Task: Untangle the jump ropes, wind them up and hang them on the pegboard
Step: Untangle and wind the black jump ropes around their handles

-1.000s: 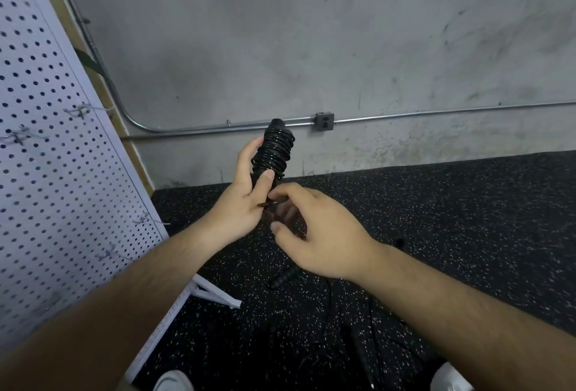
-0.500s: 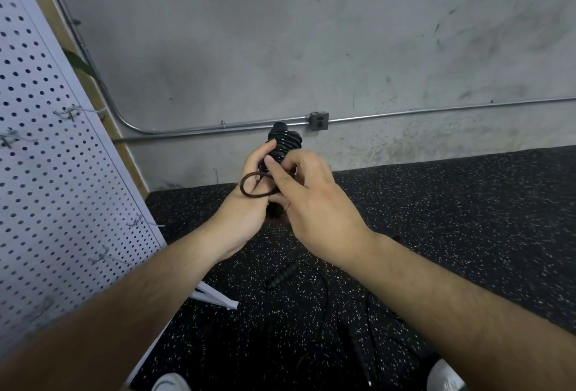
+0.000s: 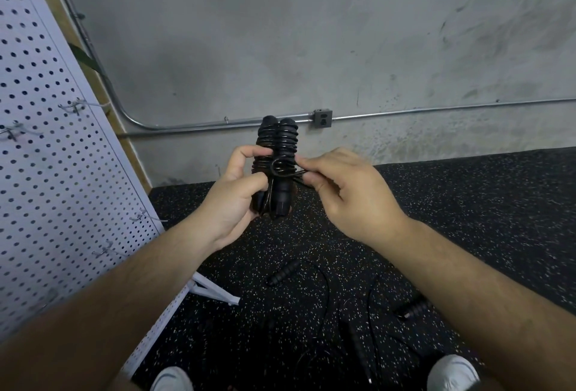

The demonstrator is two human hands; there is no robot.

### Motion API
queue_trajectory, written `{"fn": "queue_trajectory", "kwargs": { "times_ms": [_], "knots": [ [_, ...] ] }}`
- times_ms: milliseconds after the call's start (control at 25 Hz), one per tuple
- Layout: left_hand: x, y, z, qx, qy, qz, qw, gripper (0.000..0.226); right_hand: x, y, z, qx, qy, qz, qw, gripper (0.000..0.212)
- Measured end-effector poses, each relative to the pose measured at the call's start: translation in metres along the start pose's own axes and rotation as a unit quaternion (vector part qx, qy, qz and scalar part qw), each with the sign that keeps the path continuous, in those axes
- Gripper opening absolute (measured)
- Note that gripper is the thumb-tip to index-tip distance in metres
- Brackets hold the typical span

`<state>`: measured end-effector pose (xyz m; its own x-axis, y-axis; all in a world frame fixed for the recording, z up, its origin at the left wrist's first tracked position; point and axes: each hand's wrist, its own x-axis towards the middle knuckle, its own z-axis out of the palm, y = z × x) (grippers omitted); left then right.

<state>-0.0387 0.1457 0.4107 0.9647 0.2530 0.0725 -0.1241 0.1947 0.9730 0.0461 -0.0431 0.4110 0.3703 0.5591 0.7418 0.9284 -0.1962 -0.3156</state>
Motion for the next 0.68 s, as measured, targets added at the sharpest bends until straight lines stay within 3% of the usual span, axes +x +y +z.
{"fn": "queue_trajectory", "kwargs": {
  "times_ms": [280, 680],
  "knots": [
    [0.003, 0.000, -0.001, -0.029, -0.035, 0.014, 0.999, 0.064, -0.003, 0.000, -0.010, -0.038, -0.032, 0.001, 0.999, 0.020],
    [0.003, -0.002, 0.003, -0.067, -0.061, 0.008, 0.996, 0.060, -0.011, -0.003, -0.009, -0.017, -0.046, 0.043, 0.998, 0.014]
  ]
}}
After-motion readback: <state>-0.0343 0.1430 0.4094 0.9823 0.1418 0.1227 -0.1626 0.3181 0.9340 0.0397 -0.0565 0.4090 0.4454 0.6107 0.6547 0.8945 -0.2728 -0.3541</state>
